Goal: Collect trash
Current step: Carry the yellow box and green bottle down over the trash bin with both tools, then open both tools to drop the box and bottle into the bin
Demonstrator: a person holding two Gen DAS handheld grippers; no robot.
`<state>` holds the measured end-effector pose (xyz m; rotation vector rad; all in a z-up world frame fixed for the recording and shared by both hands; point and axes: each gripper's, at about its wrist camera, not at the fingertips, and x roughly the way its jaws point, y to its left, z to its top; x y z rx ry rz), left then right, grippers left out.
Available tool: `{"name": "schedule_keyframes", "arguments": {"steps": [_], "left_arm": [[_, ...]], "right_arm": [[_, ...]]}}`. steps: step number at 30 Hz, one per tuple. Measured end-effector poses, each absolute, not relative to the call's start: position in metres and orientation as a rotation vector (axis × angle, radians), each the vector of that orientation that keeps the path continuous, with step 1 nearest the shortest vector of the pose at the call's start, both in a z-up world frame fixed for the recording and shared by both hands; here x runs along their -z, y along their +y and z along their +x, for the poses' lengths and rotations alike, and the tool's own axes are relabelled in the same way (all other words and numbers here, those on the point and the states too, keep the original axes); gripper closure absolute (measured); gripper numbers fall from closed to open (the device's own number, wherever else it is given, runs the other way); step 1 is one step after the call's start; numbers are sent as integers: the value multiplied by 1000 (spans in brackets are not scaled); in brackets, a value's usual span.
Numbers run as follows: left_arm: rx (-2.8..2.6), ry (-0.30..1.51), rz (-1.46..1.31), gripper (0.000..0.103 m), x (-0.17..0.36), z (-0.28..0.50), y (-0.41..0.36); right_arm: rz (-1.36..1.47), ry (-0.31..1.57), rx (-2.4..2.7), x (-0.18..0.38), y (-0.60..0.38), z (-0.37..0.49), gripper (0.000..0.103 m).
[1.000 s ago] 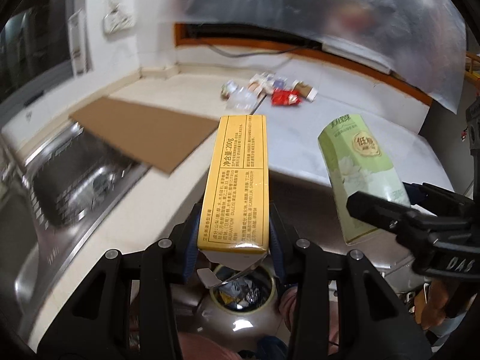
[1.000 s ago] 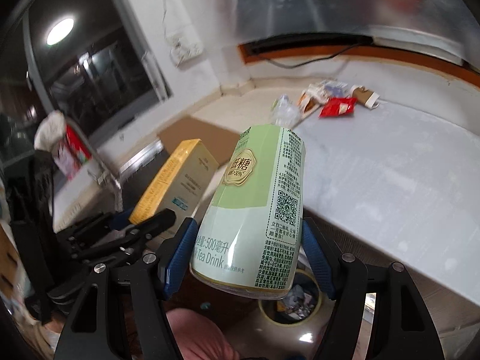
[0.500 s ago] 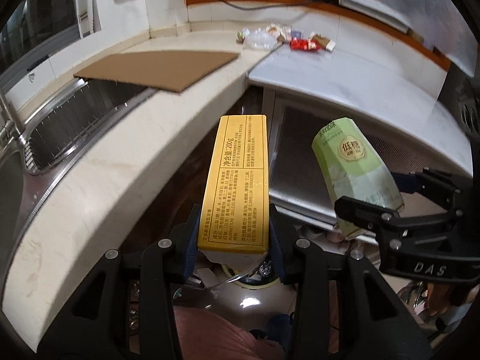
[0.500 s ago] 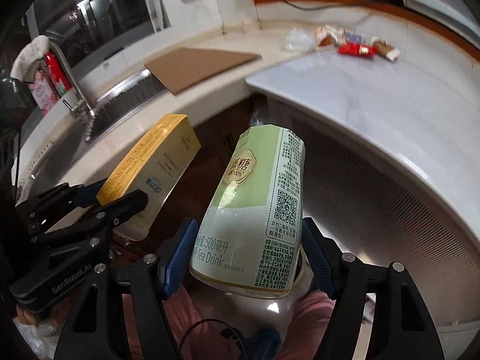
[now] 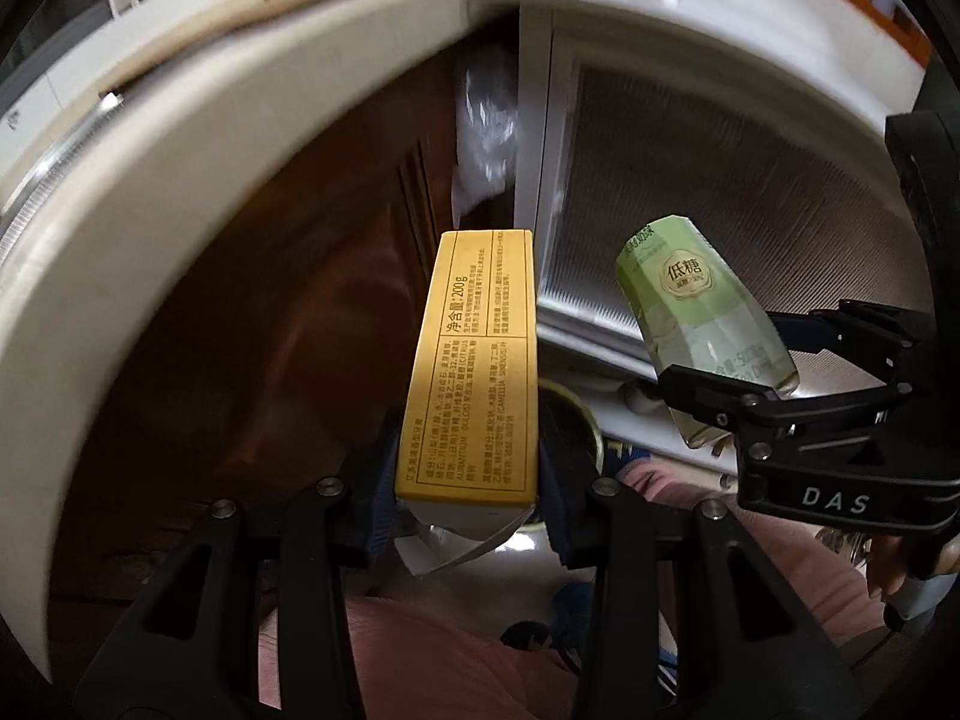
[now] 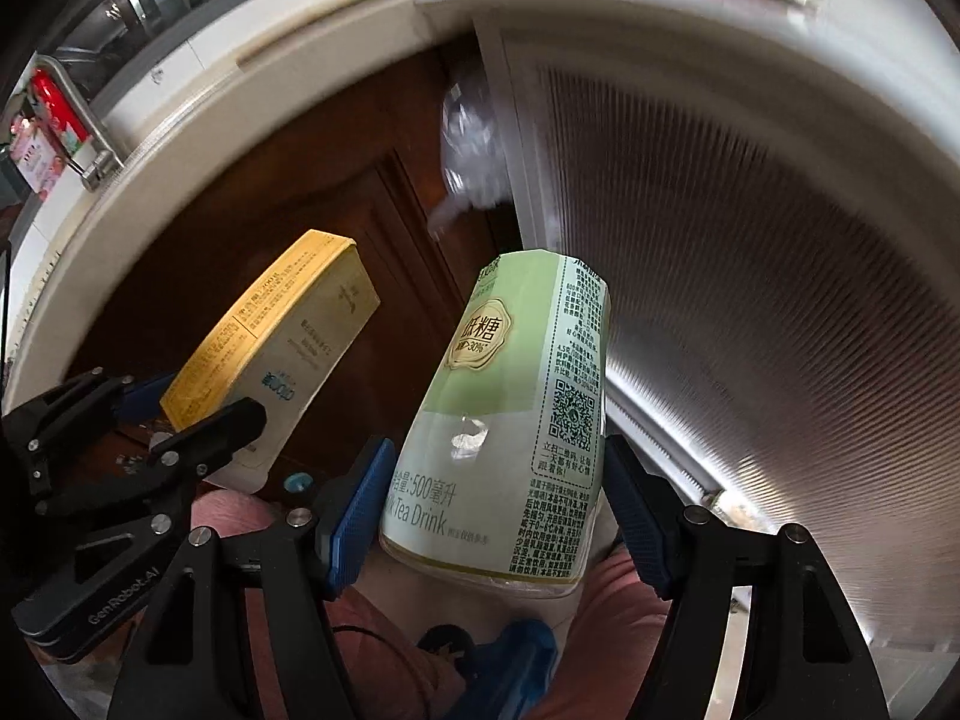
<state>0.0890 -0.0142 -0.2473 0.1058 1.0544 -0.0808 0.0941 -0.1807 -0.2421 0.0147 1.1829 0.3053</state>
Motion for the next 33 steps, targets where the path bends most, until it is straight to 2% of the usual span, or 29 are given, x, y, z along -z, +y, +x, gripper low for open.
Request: {"name": "schedule_keyframes", "arguments": {"steps": [10, 18, 31, 33], "left_arm": [[92, 1187, 62, 66, 321, 133, -21], [104, 1261, 168, 66, 371, 158, -36], [89, 1265, 188, 65, 374, 182, -38], [84, 1266, 192, 61, 373, 181, -38]], "right_arm": [[-13, 1306, -319, 323, -189, 120, 33], [17, 1387, -318, 373, -197, 146, 32], [11, 1416, -312, 400, -189, 175, 30], [0, 1399, -307, 398, -188, 175, 30]]}}
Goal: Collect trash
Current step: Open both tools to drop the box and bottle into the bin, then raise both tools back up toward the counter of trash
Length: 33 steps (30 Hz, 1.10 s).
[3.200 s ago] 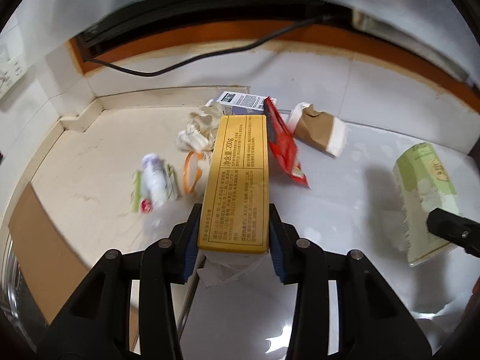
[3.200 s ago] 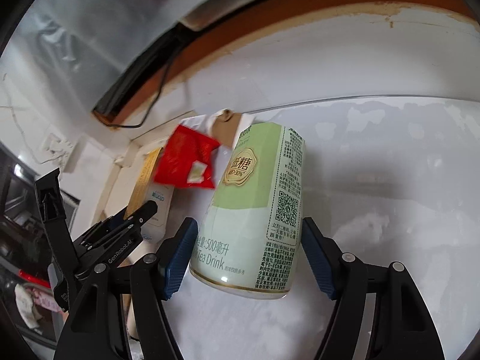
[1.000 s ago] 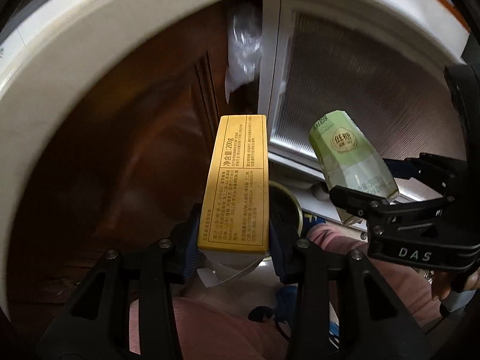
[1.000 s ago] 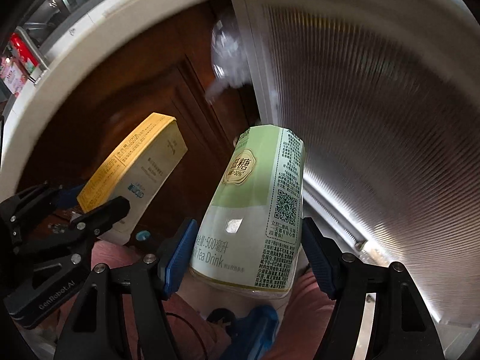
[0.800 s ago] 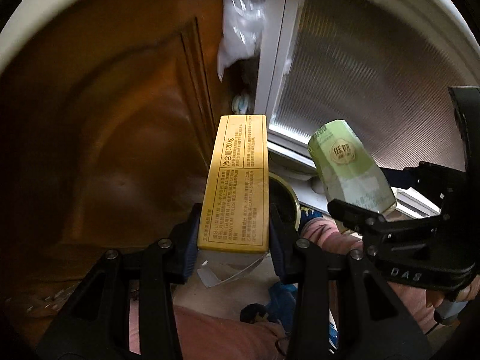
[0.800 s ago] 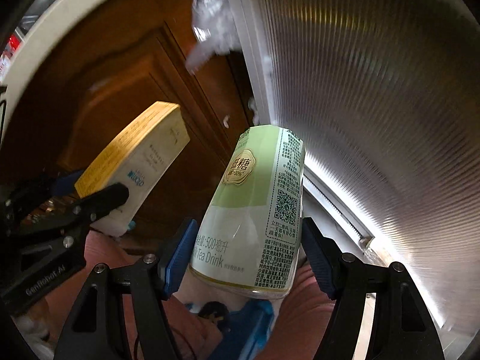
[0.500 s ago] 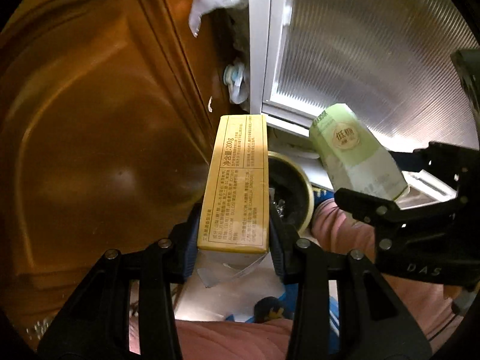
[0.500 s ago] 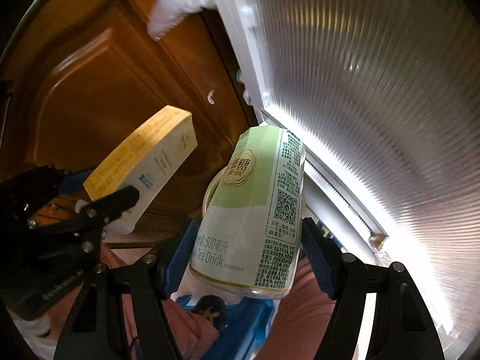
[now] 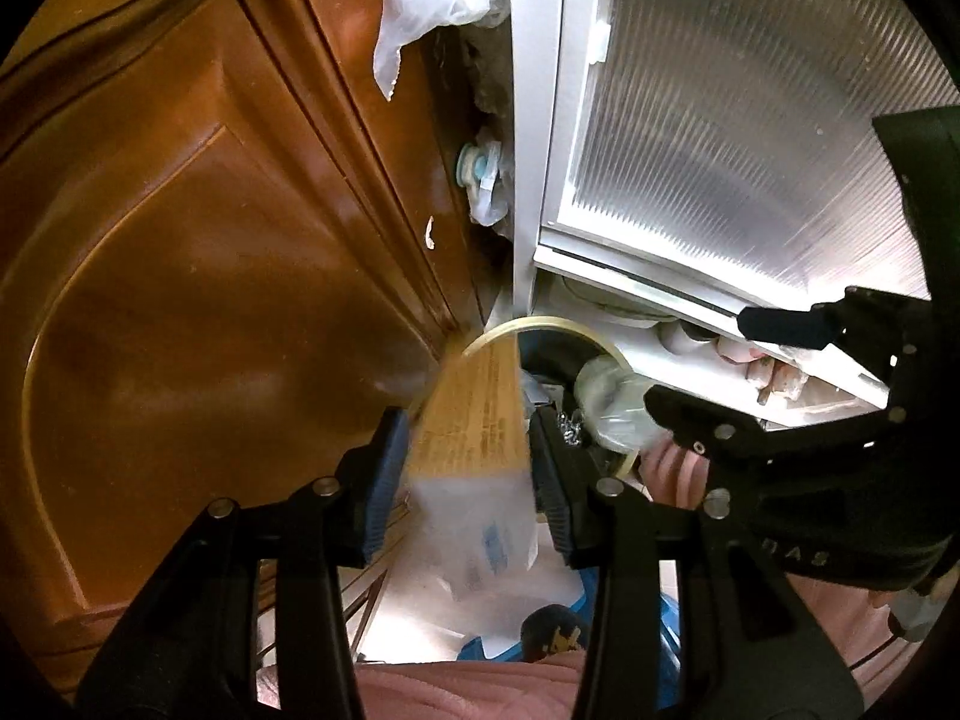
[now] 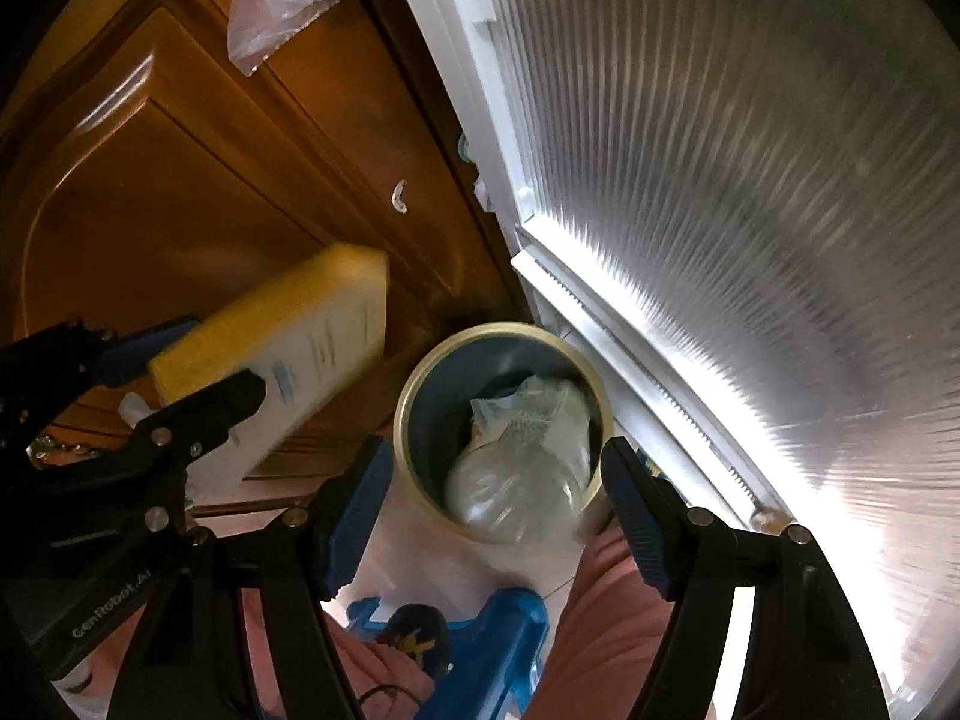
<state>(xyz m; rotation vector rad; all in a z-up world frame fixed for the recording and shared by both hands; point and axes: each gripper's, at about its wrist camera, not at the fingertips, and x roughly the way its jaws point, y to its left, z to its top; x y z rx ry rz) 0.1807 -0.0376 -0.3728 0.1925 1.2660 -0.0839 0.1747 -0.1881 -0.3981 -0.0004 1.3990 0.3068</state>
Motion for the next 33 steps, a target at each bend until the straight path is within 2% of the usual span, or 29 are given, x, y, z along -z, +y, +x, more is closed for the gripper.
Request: {"name": "schedule_keyframes", "arguments": {"steps": [6, 18, 33], "left_arm": [[82, 1277, 157, 41, 367, 173, -33], [98, 1237, 142, 41, 330, 147, -35], [148, 1121, 55, 41, 253, 86, -23]], "right_arm": [[9, 1391, -289, 392, -193, 171, 30], [34, 1380, -263, 366, -198, 146, 30], [-19, 1343, -270, 296, -188, 94, 30]]}}
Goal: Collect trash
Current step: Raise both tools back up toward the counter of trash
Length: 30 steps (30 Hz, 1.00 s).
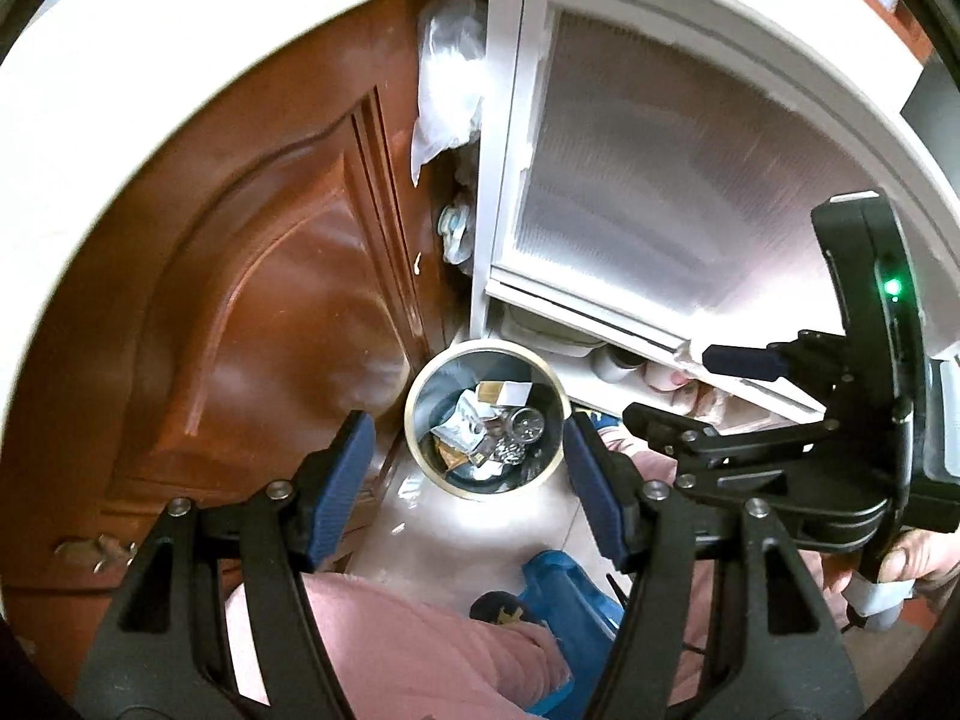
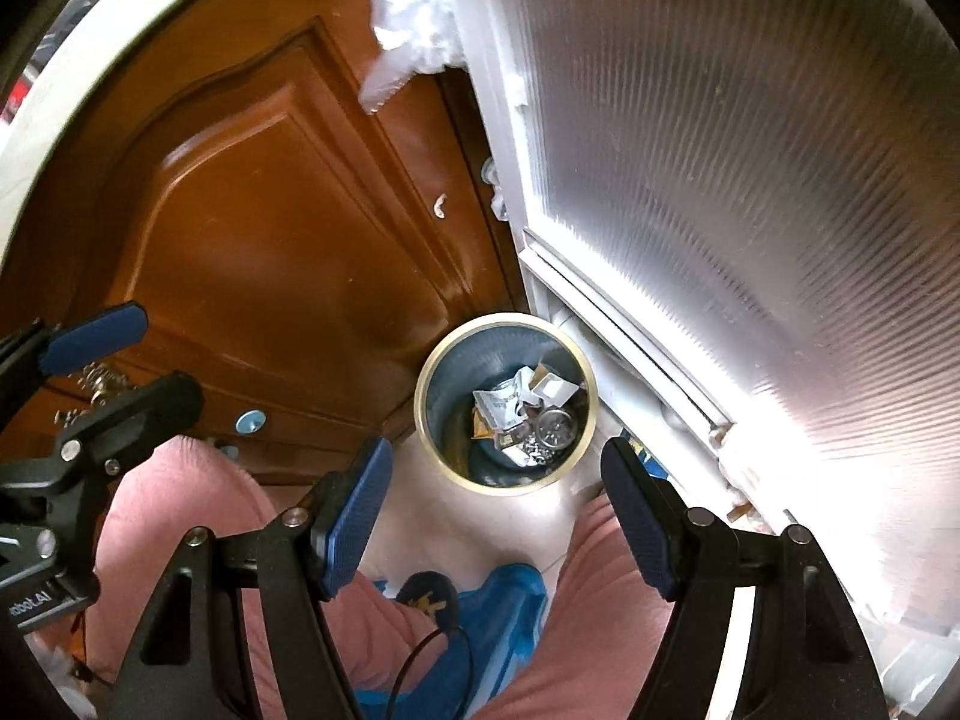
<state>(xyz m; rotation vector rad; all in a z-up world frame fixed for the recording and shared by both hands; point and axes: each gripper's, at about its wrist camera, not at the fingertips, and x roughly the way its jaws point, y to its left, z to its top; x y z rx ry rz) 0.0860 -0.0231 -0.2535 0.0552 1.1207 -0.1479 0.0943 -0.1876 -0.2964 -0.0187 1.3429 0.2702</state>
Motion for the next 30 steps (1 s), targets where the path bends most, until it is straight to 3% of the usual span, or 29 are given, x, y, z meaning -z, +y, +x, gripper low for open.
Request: {"name": "schedule_keyframes", "arguments": {"steps": [18, 30], "left_arm": [[211, 983, -53, 40, 173, 54, -3], [241, 785, 32, 40, 62, 81, -4]], "right_arm": [[-124, 1160, -275, 174, -167, 62, 30], [-141, 962, -297, 44, -174, 90, 30]]}}
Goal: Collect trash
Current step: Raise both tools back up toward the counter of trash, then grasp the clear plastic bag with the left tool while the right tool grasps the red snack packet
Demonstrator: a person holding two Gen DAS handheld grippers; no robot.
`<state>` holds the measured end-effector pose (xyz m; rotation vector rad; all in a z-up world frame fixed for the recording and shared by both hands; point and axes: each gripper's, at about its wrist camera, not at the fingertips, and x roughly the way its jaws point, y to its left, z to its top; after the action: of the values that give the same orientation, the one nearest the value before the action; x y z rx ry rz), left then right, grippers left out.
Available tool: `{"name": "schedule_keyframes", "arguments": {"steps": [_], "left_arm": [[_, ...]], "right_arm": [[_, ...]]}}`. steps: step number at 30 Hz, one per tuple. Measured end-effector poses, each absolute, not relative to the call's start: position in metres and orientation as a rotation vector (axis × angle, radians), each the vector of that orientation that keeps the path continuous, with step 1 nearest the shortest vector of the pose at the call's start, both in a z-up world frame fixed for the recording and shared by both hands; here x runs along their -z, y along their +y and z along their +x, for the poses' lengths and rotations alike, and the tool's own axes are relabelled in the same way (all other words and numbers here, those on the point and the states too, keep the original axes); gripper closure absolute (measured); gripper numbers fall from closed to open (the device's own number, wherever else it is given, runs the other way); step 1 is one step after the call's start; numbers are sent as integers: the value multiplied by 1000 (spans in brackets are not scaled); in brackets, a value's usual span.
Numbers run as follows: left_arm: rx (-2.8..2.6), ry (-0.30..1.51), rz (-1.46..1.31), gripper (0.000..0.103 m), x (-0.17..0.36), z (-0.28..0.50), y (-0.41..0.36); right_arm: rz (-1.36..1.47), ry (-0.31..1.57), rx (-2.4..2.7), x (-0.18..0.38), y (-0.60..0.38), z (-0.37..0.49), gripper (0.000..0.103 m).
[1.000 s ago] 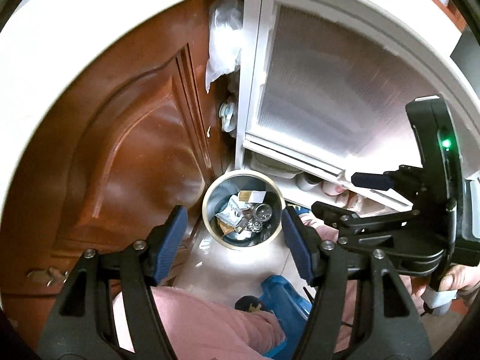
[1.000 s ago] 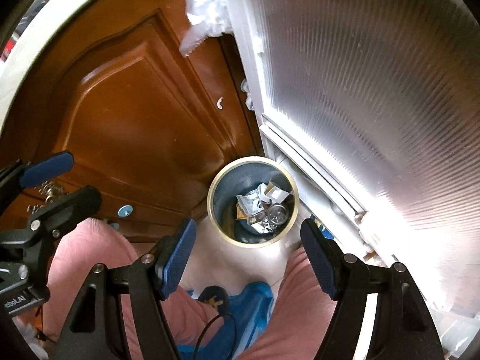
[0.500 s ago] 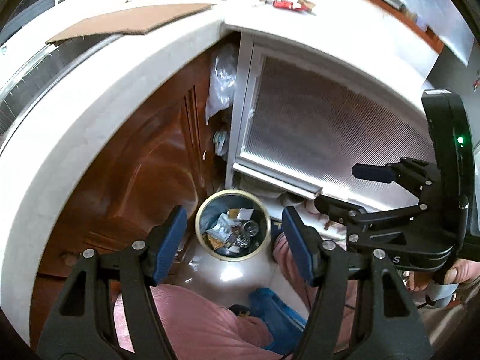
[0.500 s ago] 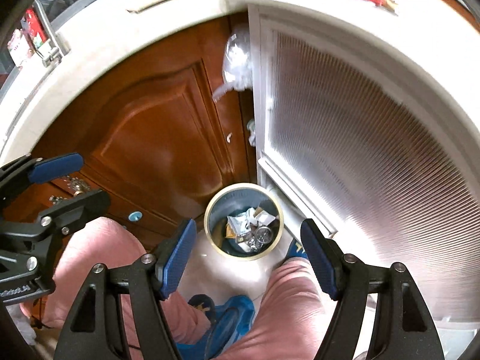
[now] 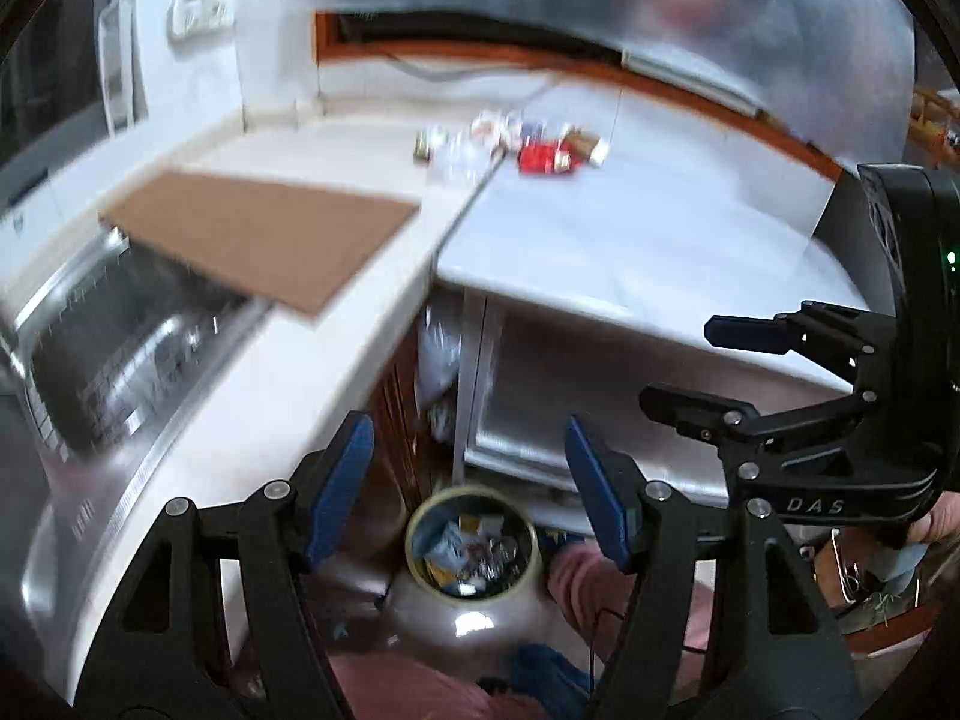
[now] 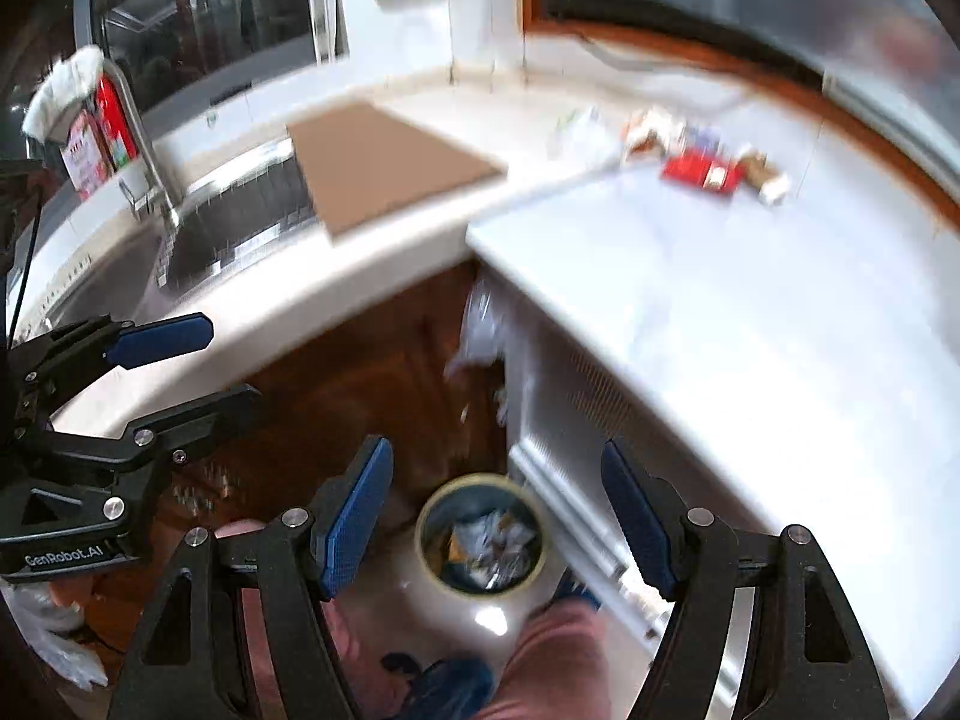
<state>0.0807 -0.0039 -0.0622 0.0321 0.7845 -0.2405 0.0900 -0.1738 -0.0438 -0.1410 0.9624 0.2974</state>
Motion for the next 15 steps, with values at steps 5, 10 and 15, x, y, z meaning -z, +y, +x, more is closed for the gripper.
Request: {"name": "schedule_keyframes", "arguments": {"steps": [5, 10, 15], "left_arm": [[244, 741, 23, 40, 16, 120, -7], [263, 742, 7, 40, -12, 177, -16], [245, 783, 41, 40, -15, 252, -31]], "right_arm": [[-120, 895, -296, -6, -188, 122, 30], [-95, 856, -255, -41, -215, 181, 30], [-25, 856, -213, -55, -252, 248, 30]]}}
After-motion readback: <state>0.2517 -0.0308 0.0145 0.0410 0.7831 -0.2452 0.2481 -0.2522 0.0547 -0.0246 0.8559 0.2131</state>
